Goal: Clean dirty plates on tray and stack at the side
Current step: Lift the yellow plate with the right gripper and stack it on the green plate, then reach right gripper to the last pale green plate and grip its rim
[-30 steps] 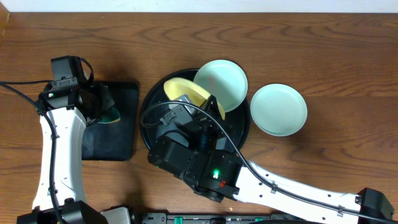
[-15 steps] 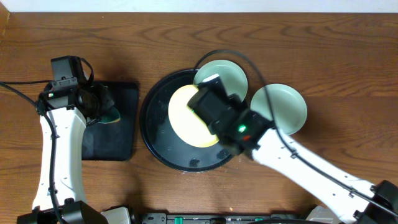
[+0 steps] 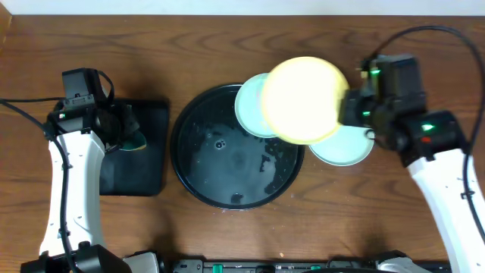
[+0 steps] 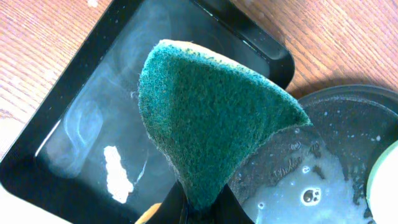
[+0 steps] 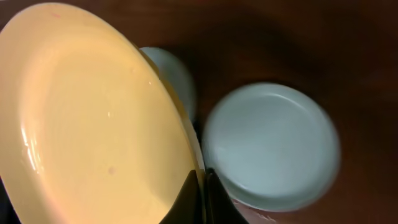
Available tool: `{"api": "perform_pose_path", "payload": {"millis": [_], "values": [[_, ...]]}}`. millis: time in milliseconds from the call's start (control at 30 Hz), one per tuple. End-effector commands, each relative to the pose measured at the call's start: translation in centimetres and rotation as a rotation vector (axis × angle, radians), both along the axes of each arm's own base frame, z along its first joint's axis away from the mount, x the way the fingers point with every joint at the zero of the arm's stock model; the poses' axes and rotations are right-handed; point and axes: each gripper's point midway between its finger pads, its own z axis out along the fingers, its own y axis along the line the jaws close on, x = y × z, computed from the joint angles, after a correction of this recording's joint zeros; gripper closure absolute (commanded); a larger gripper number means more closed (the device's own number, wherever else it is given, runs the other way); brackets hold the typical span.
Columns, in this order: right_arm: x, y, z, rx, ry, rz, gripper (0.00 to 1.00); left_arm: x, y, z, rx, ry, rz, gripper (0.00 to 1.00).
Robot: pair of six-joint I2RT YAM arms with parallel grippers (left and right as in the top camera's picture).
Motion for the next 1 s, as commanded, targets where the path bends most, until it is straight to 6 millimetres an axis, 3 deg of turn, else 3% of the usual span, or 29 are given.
{"api": "perform_pose_path", "payload": {"millis": [0, 100, 233, 400, 633, 733, 833, 967], "values": [[0.0, -4.5, 0.0, 0.048, 0.041, -0.147, 0.99, 0.1, 0.4, 0.3, 0.017, -0.008, 0.000, 0.92], [-0.2, -8.2, -1.7, 0.029, 0.096, -0.256, 0.99, 0.1, 0.4, 0.4, 0.018, -0.011, 0.000, 0.92], [-0.8, -11.5, -5.2, -0.035, 0.197, -0.357, 0.99, 0.1, 0.4, 0.4, 0.018, -0.011, 0.000, 0.92], [-1.7, -12.9, -10.0, -0.083, 0.329, -0.399, 0.99, 0.1, 0.4, 0.4, 0.018, -0.012, 0.000, 0.92], [-1.8, -12.9, -14.8, -0.094, 0.444, -0.394, 0.98, 0.1, 0.4, 0.4, 0.018, -0.011, 0.000, 0.92], [-0.9, -12.1, -15.9, -0.066, 0.444, -0.324, 0.82, 0.1, 0.4, 0.4, 0.018, -0.011, 0.000, 0.92], [0.4, -9.5, -16.1, 0.028, 0.412, -0.179, 0.67, 0.1, 0.4, 0.4, 0.018, -0.011, 0.000, 0.92], [2.1, -6.6, -14.8, 0.081, 0.342, -0.058, 0.57, 0.1, 0.4, 0.4, 0.018, -0.011, 0.000, 0.92]]}}
